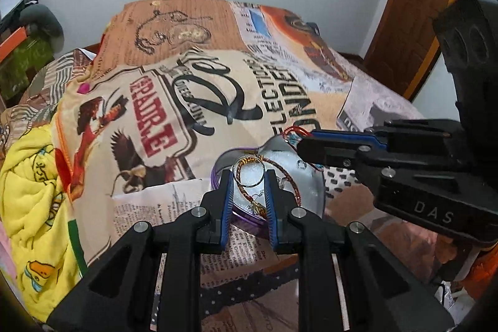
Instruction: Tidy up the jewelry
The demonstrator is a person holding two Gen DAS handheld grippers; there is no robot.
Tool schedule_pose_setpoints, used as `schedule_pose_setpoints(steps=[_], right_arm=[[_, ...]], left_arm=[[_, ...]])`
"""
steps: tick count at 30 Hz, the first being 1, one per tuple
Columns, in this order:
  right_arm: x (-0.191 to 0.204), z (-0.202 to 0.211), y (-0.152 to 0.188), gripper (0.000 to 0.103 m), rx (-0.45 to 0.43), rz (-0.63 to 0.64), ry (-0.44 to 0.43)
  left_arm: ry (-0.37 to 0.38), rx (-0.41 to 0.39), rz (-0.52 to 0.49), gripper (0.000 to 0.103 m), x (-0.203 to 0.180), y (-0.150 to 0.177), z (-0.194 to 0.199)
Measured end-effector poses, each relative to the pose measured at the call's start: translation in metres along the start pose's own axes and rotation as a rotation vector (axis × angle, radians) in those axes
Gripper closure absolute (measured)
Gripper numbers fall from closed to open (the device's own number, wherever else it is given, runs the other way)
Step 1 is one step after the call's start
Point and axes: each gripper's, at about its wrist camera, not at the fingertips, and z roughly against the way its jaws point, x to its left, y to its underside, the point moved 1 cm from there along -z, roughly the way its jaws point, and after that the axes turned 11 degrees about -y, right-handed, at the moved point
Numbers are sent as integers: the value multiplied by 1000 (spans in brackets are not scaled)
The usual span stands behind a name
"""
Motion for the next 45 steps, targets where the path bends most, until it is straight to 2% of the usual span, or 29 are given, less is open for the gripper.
schedule_pose_setpoints(steps=[9, 17, 21, 24, 34, 37, 41, 45], right_arm=[[-13, -8, -1, 96, 40, -19, -19], [-14, -9, 0, 96, 74, -18, -9], [-8, -3, 1, 89, 73, 6, 6], [-5, 4, 3, 79, 59, 19, 30], [-5, 39, 13, 71, 12, 10, 68], [-8, 53, 17, 68, -11, 1, 93], [-19, 77, 23, 59, -47, -8, 137], [-37, 103, 33, 58, -80, -46, 181]], left_arm=[[-29, -3, -32, 84, -3, -2, -6], [-53, 6, 5, 83, 9, -1, -3], [-69, 4, 13, 74, 13, 1, 1], [-72, 1, 22, 71, 15, 3, 7], [-100, -31, 3, 52, 4, 6, 35], [-92, -46, -2, 51, -4, 1, 43], [-67, -59, -13, 50, -21, -6, 49], [-33, -63, -44, 49, -47, -11, 49]])
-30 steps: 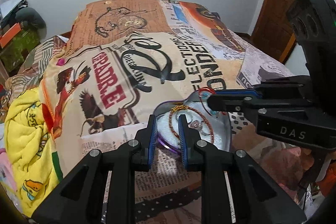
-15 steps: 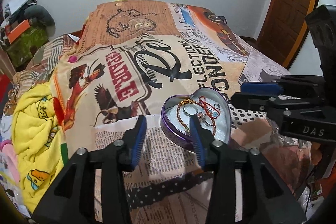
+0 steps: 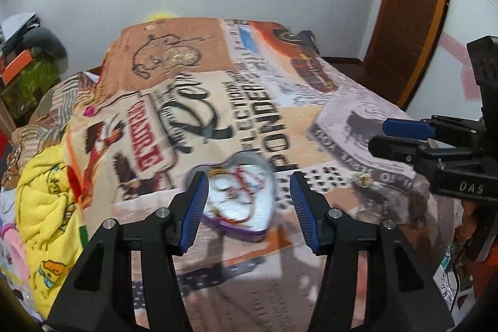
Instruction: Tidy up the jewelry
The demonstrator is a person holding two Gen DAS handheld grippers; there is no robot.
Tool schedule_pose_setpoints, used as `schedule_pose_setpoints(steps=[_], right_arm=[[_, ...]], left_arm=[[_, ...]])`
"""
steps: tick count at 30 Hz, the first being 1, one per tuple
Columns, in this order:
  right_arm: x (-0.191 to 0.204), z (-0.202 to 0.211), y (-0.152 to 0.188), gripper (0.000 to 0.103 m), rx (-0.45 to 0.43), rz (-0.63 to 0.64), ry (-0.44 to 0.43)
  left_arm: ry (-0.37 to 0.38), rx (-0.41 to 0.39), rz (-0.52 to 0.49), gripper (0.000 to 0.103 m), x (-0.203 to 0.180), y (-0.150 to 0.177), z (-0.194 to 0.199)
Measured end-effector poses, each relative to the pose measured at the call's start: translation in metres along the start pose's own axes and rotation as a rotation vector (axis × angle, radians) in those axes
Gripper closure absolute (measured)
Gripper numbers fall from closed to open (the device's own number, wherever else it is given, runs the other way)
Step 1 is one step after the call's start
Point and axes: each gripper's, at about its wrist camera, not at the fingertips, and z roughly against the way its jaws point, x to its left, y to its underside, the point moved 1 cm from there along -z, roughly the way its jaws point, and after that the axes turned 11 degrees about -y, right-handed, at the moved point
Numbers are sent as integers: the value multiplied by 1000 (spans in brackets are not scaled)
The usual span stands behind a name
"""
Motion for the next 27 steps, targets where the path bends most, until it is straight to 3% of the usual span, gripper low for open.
schedule_pose_setpoints(steps=[11, 22, 27], right_arm=[[-70, 27, 41, 58, 35, -140, 92], [-101, 32, 59, 58, 43, -210, 92], [-108, 32, 61, 58, 38, -224, 84]], left_arm=[[108, 87, -121, 49, -82, 2, -35], [208, 191, -211, 49, -146, 9, -82], [254, 232, -233, 63, -161, 11, -99]])
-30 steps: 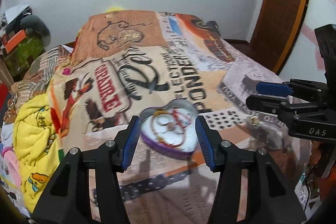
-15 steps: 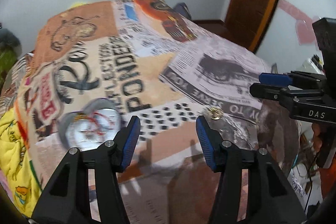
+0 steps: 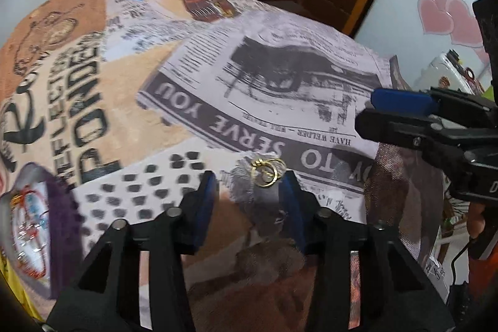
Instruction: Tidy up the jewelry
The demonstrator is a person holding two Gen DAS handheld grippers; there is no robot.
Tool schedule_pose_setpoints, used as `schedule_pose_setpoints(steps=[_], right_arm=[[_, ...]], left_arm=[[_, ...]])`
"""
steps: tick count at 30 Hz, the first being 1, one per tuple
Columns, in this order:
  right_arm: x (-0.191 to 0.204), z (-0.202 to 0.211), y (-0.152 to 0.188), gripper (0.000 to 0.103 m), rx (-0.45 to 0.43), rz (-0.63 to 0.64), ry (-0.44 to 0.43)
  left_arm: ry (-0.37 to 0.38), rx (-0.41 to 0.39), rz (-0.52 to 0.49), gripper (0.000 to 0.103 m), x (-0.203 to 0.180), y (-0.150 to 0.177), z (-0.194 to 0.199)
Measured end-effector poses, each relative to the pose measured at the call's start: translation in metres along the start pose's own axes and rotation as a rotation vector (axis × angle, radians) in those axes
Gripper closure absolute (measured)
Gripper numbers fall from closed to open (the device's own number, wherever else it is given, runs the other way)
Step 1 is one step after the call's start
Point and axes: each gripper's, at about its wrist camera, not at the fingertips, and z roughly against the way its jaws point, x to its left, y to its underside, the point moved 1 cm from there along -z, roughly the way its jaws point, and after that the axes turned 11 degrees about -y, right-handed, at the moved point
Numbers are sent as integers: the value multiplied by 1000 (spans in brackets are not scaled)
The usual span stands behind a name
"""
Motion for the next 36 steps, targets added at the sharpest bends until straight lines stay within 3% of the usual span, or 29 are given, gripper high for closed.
schedule_pose_setpoints(steps=[3, 5, 7, 10, 11, 12, 23, 26, 28, 36], right_arm=[[-3, 0, -2, 58, -3, -6, -8], [-4, -1, -2, 58, -4, -5, -10], [-4, -2, -2, 58, -5, -5, -14], [-3, -3, -2, 58, 0, -2, -15], [-2, -4, -2, 58, 2, -1, -15], [-1, -5, -2, 58, 3, -1, -15], [12, -16, -5, 58, 30, 52, 13], [9, -14, -7, 58, 10, 24, 1], [7, -12, -8, 58, 2, 6, -5], [-2, -3, -9, 58, -13, -7, 17]], left_arm=[[24, 26, 1, 73, -2, -1, -11], [45, 25, 9, 74, -1, -3, -13], [68, 35, 19, 84, -1, -4, -17], [94, 38, 35, 88, 0, -5, -21], [95, 38, 39, 102, 1, -5, -21], [90, 44, 44, 103, 2, -5, -22], [38, 11, 75, 102, 24, 0, -1], [27, 19, 51, 91, 22, -5, -4], [24, 18, 34, 73, 17, -10, -8], [27, 25, 15, 71, 1, -26, -30]])
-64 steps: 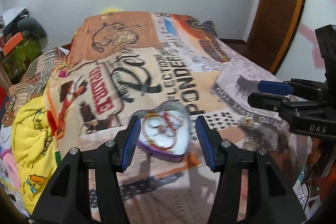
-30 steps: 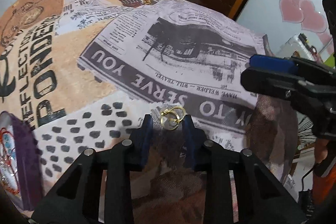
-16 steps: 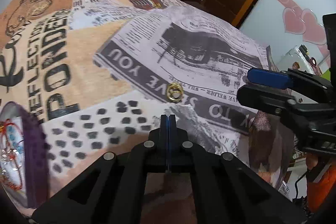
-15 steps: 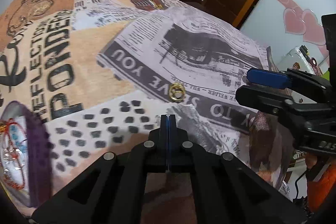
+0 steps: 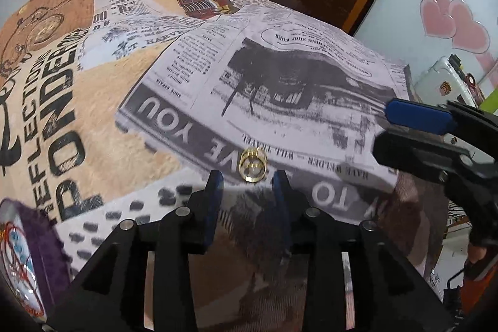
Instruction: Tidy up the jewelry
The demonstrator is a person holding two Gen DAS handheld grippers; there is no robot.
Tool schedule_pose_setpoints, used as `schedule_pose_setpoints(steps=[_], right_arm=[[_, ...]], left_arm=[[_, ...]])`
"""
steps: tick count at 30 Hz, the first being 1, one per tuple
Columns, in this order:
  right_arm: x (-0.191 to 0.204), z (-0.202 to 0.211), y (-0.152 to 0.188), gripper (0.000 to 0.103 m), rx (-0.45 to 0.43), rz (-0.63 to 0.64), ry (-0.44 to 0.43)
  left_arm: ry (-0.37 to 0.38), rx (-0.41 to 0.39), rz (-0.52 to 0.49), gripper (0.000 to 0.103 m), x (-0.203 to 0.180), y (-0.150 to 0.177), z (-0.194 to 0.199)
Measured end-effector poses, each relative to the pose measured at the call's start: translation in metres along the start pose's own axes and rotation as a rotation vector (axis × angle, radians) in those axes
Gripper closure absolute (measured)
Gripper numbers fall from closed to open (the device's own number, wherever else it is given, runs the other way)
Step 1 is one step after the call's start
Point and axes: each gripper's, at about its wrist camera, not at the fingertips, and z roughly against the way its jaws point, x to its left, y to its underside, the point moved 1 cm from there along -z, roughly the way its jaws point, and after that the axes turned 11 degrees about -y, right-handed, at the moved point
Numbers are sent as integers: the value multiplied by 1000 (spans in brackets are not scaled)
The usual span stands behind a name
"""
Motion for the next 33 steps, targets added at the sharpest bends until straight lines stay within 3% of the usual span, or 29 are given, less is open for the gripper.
schedule_pose_setpoints(steps=[4, 8, 19, 28, 33], right_arm=[[-1, 1, 0, 58, 4, 6, 3], [1, -3, 0, 58, 13, 16, 3], [20, -41, -6, 58, 91, 106, -6], [30, -83, -9, 59, 173, 154, -13], [26, -86, -4, 77, 172, 159, 4]], left_arm=[[-6, -3, 10, 86, 2, -5, -7], [16, -8, 12, 86, 7, -5, -6], [-92, -117, 62, 86, 45, 8, 45], [-88, -121, 97, 86, 60, 18, 50], [-80, -126, 104, 86, 62, 21, 49]])
